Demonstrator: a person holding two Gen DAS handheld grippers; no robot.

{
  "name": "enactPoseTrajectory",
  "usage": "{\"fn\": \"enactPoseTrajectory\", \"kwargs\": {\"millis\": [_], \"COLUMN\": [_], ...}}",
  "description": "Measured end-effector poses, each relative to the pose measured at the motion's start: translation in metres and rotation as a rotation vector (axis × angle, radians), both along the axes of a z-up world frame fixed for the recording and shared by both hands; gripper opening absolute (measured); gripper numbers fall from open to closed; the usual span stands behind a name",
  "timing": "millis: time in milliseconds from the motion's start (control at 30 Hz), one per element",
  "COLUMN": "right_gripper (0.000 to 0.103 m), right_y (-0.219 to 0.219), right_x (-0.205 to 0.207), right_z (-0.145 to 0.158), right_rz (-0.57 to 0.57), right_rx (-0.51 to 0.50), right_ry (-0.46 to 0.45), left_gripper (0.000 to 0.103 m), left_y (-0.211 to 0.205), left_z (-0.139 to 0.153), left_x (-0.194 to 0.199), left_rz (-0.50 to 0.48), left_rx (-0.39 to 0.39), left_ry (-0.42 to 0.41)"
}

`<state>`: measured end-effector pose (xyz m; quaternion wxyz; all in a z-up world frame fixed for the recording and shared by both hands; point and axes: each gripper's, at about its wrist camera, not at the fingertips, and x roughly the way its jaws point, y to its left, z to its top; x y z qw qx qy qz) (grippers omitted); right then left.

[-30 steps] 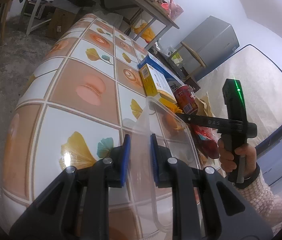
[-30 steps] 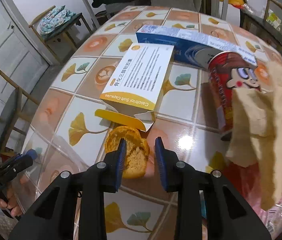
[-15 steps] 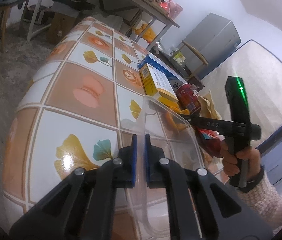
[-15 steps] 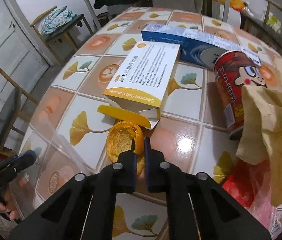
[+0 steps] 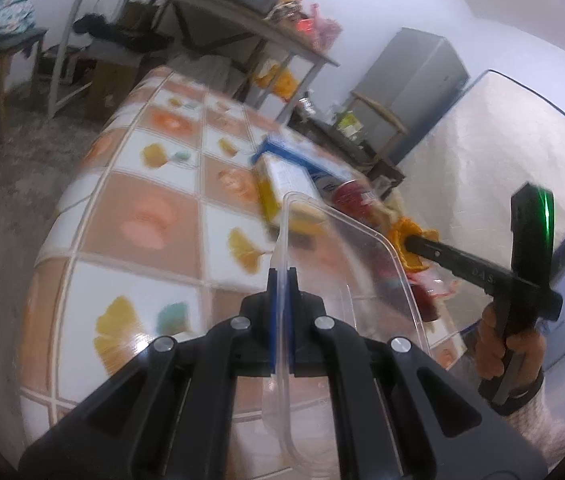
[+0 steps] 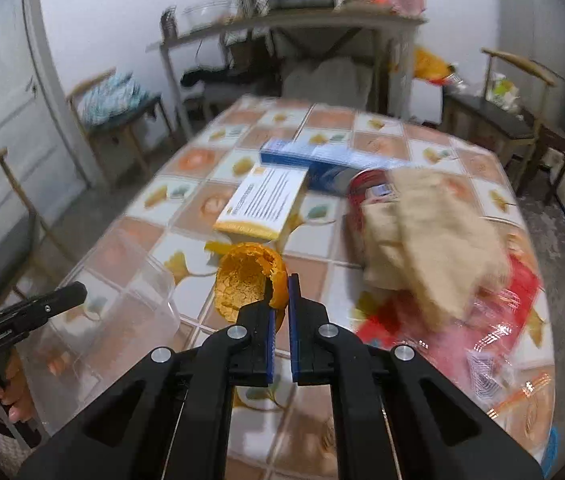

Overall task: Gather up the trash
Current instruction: 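Carry the clear tray and orange peel to the wastebasket with both tools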

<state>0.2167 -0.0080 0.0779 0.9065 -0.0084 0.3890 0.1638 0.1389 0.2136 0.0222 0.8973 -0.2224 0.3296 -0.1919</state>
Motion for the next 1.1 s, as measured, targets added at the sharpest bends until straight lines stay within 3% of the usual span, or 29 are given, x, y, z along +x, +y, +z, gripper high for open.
{"fn": "enactPoseTrajectory", "kwargs": {"millis": [267, 467, 600, 700, 833, 967, 1100], "right_gripper": [0.006, 0.006, 0.006, 0.006, 0.006, 0.006, 0.006], "right_y": [-0.102, -0.216, -0.292, -0.343, -0.396, -0.435, -0.464], "right_x": [-0.079, -0.155, -0.213, -0.26, -0.313, -0.34, -0.348], "right_z": [0.026, 0.026, 0.012, -0.01, -0.052, -0.101, -0.148], "right_rz": [-0.183, -0.46, -0.686, -0.877, -1.126, -1.231, -1.279], "right_rx": [0.18, 0.215, 0.206, 0.168, 0.071, 0.136, 0.189], "right_ry": [-0.128, -0.19, -0.201, -0.186, -0.113, -0.014, 0.072], "left_gripper": [0.002, 0.002, 0.002, 0.002, 0.002, 0.002, 0.002], "left_y": [-0.083, -0.212, -0.309, -0.389, -0.482, -0.568, -0.627], "left_z": [0.061, 0.092, 0.092, 0.084, 0.057, 0.007, -0.045], "left_x": [-0.002, -0.009, -0.021, -0.031, -0.04, -0.042, -0.037], "left_rz": [-0.197, -0.461, -0.654, -0.786, -0.891, -0.957, -0.971], "left_rx": [0.05, 0.069, 0.082, 0.107, 0.154, 0.225, 0.292], "left_ry": [-0.126, -0.187, -0.167, -0.147, -0.088, 0.019, 0.141]}}
